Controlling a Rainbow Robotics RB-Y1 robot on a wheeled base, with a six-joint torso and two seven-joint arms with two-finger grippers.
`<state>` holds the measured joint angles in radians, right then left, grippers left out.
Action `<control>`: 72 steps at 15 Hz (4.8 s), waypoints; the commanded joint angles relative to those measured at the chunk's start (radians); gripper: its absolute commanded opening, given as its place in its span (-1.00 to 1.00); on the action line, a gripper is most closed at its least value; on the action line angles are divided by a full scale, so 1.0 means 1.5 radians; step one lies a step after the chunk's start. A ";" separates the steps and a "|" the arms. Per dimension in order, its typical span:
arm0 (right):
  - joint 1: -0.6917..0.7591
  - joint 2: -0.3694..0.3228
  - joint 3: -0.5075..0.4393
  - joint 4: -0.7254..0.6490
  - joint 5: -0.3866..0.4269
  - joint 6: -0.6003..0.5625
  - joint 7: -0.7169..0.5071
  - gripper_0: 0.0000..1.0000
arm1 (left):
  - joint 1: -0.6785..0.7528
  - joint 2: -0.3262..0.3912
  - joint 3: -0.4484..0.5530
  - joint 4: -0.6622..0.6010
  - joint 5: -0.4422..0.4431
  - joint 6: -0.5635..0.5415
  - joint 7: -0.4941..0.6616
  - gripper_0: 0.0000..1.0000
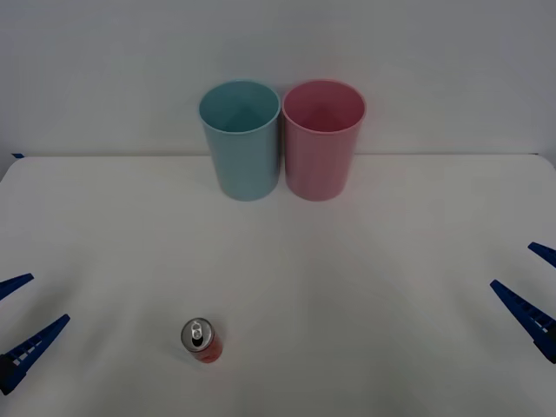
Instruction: Grasp the object on the table and drop it into the matching bin: aluminum can to the light blue bin, PET bottle to the pink bin.
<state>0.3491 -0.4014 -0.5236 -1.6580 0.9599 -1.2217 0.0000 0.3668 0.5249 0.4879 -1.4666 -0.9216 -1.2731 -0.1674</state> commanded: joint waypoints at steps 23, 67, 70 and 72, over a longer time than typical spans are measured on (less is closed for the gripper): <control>0.000 0.000 0.000 0.000 0.000 0.000 0.000 1.00 | -0.032 0.051 -0.241 0.127 -0.002 -0.042 -0.242 1.00; 0.000 0.000 0.000 0.000 0.000 0.000 0.000 1.00 | -0.225 -0.107 -0.332 0.268 -0.088 0.006 -0.260 -1.00; 0.000 0.000 0.000 0.000 0.000 0.000 0.000 1.00 | -0.234 -0.107 -0.323 0.268 -0.087 0.006 -0.251 -1.00; 0.000 0.000 0.000 0.000 0.000 0.000 0.000 1.00 | -0.238 -0.107 -0.310 0.266 -0.083 0.006 -0.245 -1.00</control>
<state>0.3491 -0.4014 -0.5236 -1.6580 0.9599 -1.2217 0.0000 0.0108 0.3650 0.0137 -1.0661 -1.0510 -1.2640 -0.5383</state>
